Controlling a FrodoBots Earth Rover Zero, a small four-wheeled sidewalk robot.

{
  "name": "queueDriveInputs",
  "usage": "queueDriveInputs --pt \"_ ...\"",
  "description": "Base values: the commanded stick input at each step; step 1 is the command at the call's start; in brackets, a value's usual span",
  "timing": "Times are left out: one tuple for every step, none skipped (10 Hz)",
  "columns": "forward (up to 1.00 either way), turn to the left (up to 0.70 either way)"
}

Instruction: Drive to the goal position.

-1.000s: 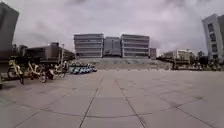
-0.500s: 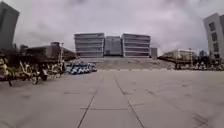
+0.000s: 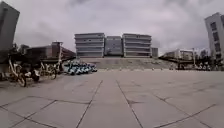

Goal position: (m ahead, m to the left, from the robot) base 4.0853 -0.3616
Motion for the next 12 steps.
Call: queueDriveInputs --pt "1.00 -0.10" --pt "1.00 -0.08" --pt "1.00 -0.06" --pt "1.00 -0.03" --pt "1.00 -0.01" --pt "1.00 -0.01" --pt "1.00 -0.04" --pt "1.00 -0.19" --pt "1.00 -0.21" --pt "1.00 0.00" --pt "1.00 0.00" --pt "1.00 0.00"
